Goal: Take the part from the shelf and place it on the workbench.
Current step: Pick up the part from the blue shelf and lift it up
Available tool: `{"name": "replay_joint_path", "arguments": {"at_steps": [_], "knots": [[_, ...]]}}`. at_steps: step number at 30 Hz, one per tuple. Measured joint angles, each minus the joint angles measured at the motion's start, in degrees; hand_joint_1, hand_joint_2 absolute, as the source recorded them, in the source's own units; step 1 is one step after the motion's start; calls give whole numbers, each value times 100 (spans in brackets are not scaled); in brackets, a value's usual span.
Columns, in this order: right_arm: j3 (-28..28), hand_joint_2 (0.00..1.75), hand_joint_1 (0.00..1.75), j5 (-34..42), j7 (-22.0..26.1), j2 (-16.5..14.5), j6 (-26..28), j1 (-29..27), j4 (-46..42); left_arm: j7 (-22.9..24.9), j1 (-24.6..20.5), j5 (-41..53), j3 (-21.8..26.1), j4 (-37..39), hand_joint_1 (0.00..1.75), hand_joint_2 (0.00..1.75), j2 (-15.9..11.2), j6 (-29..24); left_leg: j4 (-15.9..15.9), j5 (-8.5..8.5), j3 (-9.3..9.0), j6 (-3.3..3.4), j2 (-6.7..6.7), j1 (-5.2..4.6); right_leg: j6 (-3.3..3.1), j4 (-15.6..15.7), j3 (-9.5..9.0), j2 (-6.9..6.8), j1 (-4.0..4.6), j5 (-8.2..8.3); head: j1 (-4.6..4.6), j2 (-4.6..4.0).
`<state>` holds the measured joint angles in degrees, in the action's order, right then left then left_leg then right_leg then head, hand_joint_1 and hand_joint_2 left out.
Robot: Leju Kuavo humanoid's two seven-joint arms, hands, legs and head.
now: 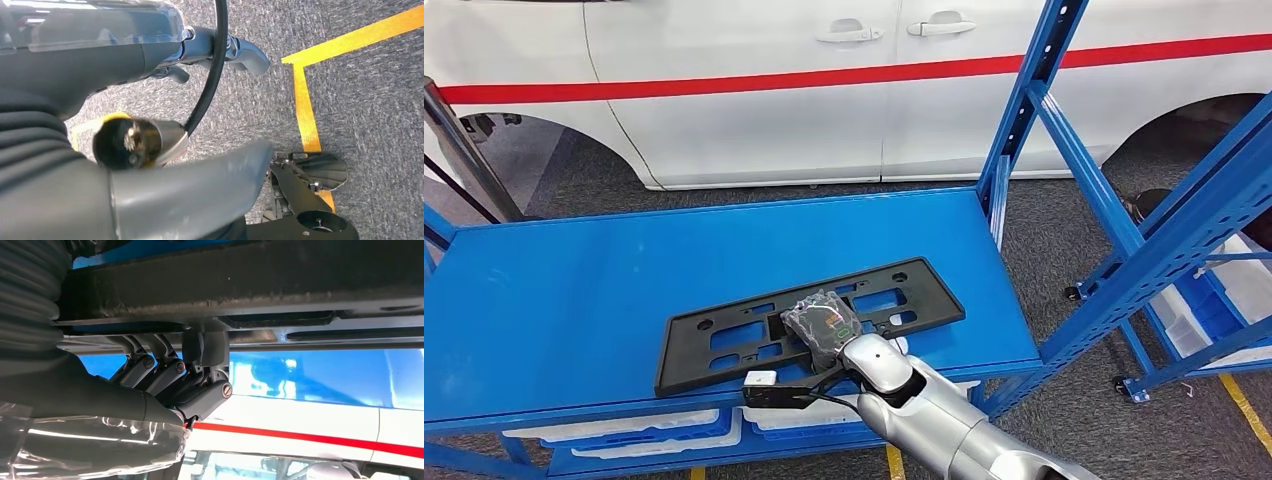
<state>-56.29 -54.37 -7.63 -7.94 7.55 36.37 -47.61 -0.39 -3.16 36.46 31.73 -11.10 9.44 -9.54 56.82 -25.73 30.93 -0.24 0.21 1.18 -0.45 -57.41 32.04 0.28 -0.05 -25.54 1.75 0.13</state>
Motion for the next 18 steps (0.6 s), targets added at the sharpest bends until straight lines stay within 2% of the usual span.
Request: {"name": "replay_joint_path", "arguments": {"at_steps": [18], "knots": [[150,175,175,-30,-3,332,296,-126,-652,-50,17,137,81,0,0,175,0,-1,1,-11,26,3,-2,-2,-3,0,27,-2,-2,-10,0,0]]}}
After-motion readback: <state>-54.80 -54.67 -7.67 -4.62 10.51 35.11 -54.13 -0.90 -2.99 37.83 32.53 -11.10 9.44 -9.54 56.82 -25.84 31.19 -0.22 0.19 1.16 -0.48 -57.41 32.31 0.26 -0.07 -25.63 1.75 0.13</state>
